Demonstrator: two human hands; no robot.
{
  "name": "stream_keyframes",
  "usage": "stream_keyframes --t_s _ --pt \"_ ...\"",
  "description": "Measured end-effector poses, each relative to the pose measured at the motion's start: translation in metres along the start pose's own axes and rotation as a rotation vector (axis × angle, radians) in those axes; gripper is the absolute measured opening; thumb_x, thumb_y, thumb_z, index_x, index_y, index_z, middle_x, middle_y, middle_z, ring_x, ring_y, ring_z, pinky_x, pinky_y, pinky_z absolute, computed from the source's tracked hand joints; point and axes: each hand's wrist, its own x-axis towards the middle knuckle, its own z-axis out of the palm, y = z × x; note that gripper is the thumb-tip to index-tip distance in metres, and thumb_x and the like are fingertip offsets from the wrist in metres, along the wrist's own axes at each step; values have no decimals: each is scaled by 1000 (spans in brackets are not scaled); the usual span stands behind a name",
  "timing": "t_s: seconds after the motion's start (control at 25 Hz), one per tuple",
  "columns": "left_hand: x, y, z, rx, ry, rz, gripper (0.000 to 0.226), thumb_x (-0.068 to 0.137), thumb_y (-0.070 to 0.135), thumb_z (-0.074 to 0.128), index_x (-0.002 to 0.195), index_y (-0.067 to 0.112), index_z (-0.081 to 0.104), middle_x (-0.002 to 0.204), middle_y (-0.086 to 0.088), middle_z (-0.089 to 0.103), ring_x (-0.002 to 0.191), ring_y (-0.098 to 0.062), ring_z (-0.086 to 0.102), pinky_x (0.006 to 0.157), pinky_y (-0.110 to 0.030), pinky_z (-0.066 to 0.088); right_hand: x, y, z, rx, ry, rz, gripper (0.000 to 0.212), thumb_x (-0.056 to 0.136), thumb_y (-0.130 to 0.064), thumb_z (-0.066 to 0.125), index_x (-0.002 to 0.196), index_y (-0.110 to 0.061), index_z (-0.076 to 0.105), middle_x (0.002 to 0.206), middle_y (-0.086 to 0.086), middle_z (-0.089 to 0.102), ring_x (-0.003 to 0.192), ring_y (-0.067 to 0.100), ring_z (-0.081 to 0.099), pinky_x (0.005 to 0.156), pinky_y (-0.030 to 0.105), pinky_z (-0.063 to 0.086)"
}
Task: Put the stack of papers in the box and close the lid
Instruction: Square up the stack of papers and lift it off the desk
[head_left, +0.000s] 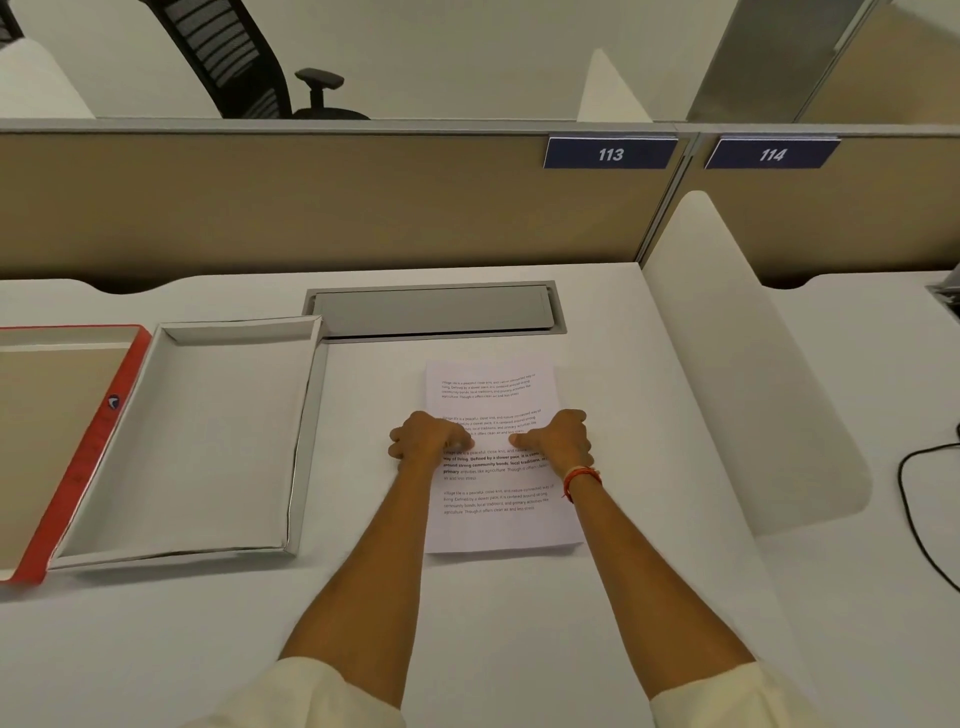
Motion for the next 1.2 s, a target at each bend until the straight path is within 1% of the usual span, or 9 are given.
stream_keyframes --t_s 0.08,0.2,0.36,0.48,0.6,0.76,0.92,1.04,1.2 --pt "-2 0 2 3 23 14 69 66 31 87 123 6 57 128 -14 60 120 -30 56 102 -43 50 -1 2 0 3 4 -16 89 60 -37 91 123 -5 37 126 16 58 118 37 56 104 49 41" --pt "0 3 3 -37 11 76 63 67 26 88 119 2 60 125 -15 62 111 -29 64 97 -41 55 -1 3 1 51 4 -87 86 61 -30 92 122 0 39 125 18 60 115 36 60 97 44 50" --pt "3 5 0 -95 -30 55 61 66 22 90 114 3 57 126 -17 61 111 -32 65 98 -44 54 -1 5 4 32 4 -118 64 65 -30 90 113 0 61 120 17 65 110 34 63 94 43 54" --pt "6 -1 3 -132 -65 8 60 66 26 89 112 9 55 124 -14 65 113 -34 63 102 -46 49 2 7 3 58 -13 -90 59 64 -31 90 110 -2 65 117 17 68 111 36 62 97 45 52" --pt "3 -10 16 -94 13 76 70 68 36 86 123 8 51 128 -13 62 119 -34 59 101 -43 47 2 11 2 65 -28 -122 60 66 -32 89 112 -1 64 117 17 69 107 34 65 92 43 56" --pt "-2 -13 20 -288 64 192 76 69 24 88 123 2 41 127 -17 63 112 -35 65 77 -34 52 -7 11 3 128 22 -138 74 65 -30 89 119 2 49 122 17 64 109 33 65 88 41 58" --pt "-9 -11 10 -387 70 237 64 69 25 88 111 12 41 123 -14 65 105 -33 69 81 -40 58 -16 5 -4 236 69 -206 67 69 -24 88 114 -2 45 120 17 65 105 32 66 82 38 58" --pt "-17 -4 -5 -578 111 350 62 67 22 89 107 17 43 115 -10 67 96 -28 69 79 -40 61 -27 -10 -17 355 152 -326 63 70 -23 86 113 -6 44 115 12 65 98 29 67 79 38 59" --pt "-38 2 -17 -821 187 568 62 66 20 89 114 24 49 102 7 64 91 -16 67 62 -17 59 -43 -25 -33 568 240 -524 57 68 -23 87 106 -20 44 100 -3 61 83 9 64 57 10 54"
